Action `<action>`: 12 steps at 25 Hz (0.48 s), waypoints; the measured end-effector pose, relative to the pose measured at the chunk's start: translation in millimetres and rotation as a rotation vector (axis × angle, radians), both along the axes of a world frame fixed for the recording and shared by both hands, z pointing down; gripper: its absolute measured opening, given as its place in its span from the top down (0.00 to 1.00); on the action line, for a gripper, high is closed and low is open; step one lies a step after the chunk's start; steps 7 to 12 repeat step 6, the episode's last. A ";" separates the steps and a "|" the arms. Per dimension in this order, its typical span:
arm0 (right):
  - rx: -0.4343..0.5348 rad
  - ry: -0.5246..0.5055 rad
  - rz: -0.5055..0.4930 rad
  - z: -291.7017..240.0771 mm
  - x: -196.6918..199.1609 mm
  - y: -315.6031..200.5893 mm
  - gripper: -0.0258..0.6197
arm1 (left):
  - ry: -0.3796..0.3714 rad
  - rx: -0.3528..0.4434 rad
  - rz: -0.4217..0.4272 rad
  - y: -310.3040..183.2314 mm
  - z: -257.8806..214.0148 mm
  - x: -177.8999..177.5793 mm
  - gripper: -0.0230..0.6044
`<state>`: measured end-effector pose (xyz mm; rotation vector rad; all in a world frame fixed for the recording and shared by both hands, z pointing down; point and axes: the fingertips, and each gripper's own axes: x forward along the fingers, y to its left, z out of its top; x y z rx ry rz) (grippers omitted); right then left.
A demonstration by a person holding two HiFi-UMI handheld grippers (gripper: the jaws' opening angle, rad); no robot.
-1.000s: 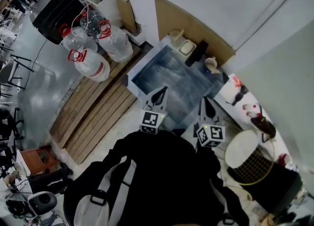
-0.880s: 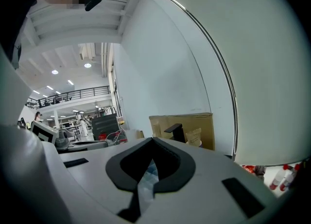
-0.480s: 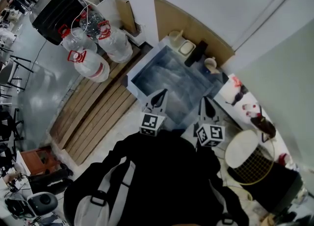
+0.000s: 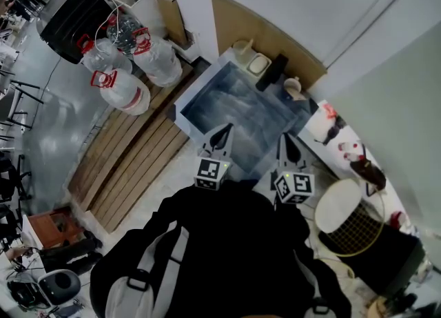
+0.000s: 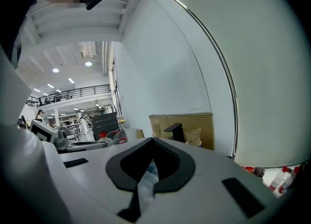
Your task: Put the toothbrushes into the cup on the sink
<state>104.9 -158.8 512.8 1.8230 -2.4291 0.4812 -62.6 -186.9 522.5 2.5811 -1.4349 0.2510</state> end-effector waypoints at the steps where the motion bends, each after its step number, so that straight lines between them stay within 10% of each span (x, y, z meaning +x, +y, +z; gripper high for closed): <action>1: 0.000 -0.001 0.000 0.2 0.1 -0.1 0.96 | -0.007 -0.005 -0.002 0.3 2.3 -0.6 0.96; 12: 0.000 0.001 -0.003 -2.7 0.6 -2.4 0.96 | -0.021 -0.021 -0.008 -0.5 9.5 -1.1 0.96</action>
